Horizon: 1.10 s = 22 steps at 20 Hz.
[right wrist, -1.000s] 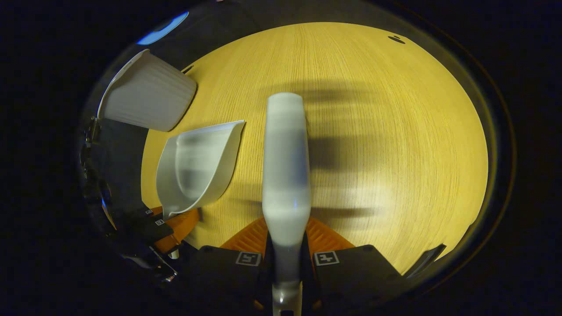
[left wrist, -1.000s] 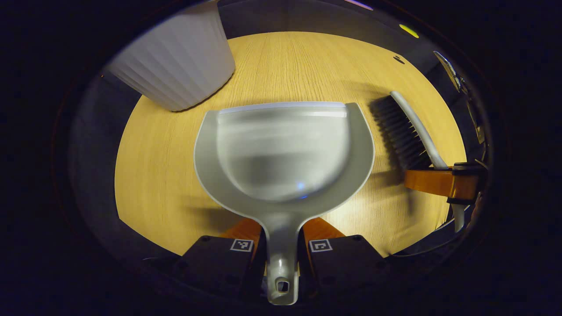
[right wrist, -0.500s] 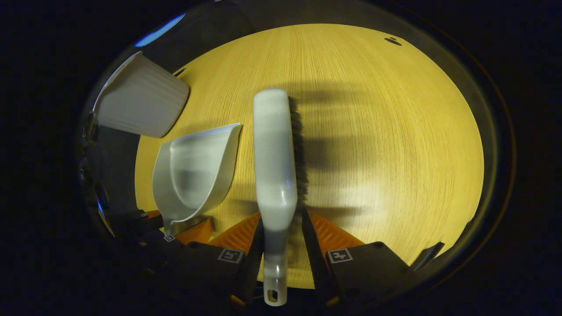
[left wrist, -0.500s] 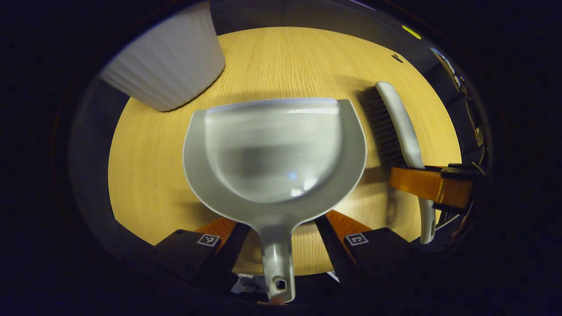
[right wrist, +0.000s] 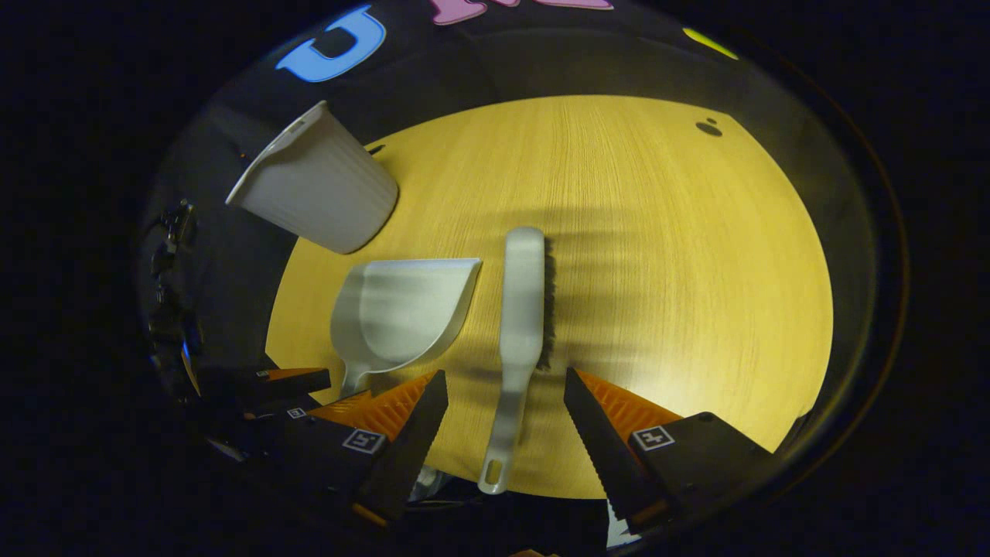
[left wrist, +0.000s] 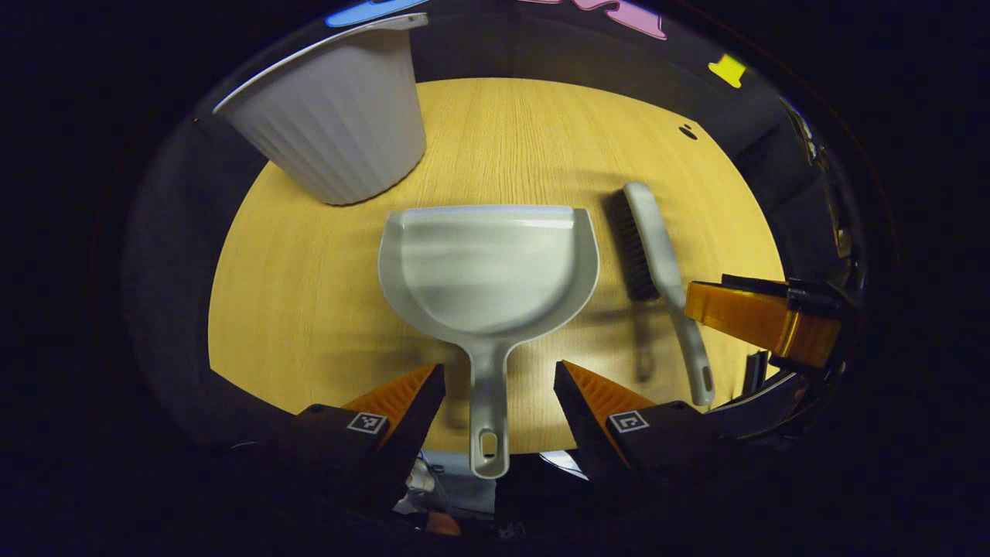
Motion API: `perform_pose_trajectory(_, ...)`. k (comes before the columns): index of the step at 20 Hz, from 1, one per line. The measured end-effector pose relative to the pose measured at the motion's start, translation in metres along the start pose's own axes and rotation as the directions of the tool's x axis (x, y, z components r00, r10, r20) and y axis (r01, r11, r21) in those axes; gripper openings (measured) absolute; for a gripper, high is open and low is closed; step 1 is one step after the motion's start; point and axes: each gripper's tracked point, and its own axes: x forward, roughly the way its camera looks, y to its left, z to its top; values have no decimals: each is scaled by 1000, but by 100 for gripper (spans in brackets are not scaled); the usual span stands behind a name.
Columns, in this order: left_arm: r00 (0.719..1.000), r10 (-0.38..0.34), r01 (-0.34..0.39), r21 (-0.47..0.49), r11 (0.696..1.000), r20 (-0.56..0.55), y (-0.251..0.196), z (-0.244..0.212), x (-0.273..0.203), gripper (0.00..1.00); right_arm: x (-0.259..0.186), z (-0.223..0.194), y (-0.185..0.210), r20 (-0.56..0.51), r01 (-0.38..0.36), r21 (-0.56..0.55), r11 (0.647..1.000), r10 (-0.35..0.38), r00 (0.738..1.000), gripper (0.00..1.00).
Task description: Pick up the small broom and dustpan from the desktop, sweep the trash into the dustpan with the broom, and then empty the trash into the garbage bin.
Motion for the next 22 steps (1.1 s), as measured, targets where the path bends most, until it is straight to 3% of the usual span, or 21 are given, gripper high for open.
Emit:
perform_pose_trajectory(2, 993, -1, 2, -6, 1000, 118, -7, 8, -30, 87, -30, 14, 6, 102, -23, -38, 999, 27, 994, 99)
perform_pose_trajectory(4, 966, 2, 4, -21, 1000, 259, -12, 19, -64, 86, -54, 22, 5, 200, -2, -82, 997, 19, 980, 99)
perform_pose_trajectory(6, 926, -3, 17, -35, 999, 377, -18, 24, -104, 86, -86, 29, 6, 304, 14, -99, 995, 17, 953, 99)
perform_pose_trajectory(8, 873, -17, 32, -23, 999, 487, -19, 17, -121, 86, -116, 43, 14, 424, -5, -59, 998, 30, 905, 99)
perform_pose_trajectory(10, 824, 26, 13, -66, 998, 565, -10, 5, -131, 86, -144, 42, 20, 466, -39, -34, 999, 50, 883, 98)
perform_pose_trajectory(13, 762, -18, 77, -63, 995, 648, -20, 2, -142, 86, -193, 31, 22, 542, -27, -56, 998, 53, 839, 98)
perform_pose_trajectory(17, 650, 2, 51, -46, 998, 760, -27, -8, -160, 86, -248, 19, 14, 634, 34, -115, 993, 47, 772, 98)
perform_pose_trajectory(19, 559, 2, 33, -24, 999, 829, -41, -9, -183, 86, -273, 15, 13, 678, 33, -119, 992, 57, 733, 98)
perform_pose_trajectory(22, 424, 10, -12, -6, 1000, 906, -51, -12, -223, 85, -309, 25, 16, 765, 31, -134, 990, 84, 638, 98)
